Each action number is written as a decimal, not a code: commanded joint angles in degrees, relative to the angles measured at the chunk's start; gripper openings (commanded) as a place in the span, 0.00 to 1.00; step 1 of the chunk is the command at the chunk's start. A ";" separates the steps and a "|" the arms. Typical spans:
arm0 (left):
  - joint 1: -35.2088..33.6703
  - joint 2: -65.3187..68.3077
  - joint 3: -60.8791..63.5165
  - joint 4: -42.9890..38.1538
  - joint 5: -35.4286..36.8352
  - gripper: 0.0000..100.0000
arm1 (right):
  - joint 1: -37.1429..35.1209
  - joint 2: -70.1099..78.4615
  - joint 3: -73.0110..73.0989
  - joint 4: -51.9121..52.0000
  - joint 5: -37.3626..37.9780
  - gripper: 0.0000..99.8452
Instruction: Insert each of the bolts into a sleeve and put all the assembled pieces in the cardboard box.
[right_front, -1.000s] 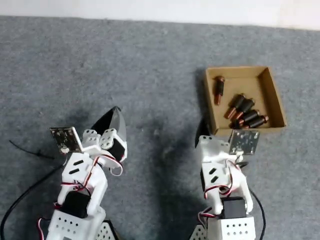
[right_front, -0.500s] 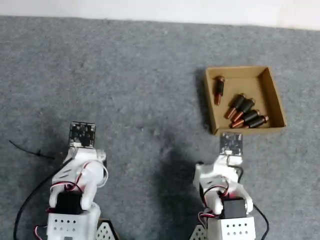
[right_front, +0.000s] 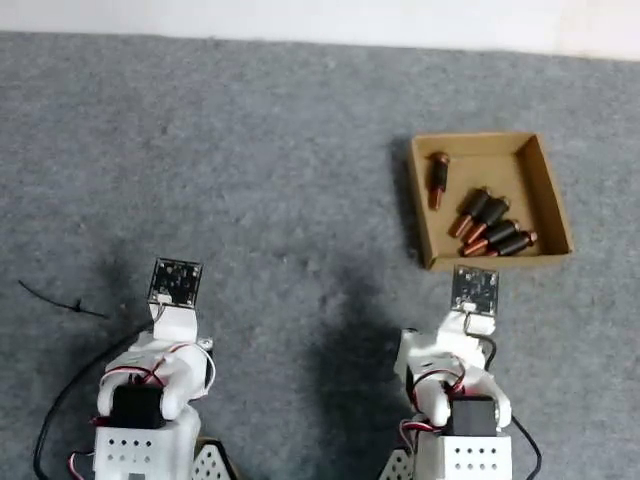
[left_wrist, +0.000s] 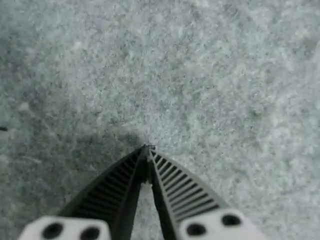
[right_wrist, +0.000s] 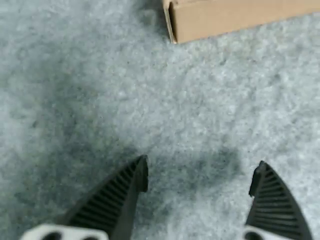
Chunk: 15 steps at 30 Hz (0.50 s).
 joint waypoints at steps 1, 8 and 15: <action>-0.40 -0.13 1.19 0.18 -0.09 0.01 | 0.57 -0.66 8.40 0.40 -0.44 0.30; -0.66 -0.13 1.19 0.18 -0.09 0.01 | 0.57 -0.66 8.40 0.40 -0.44 0.30; -0.75 -0.13 1.19 0.18 -0.09 0.01 | 0.57 -0.66 8.40 0.40 -0.44 0.30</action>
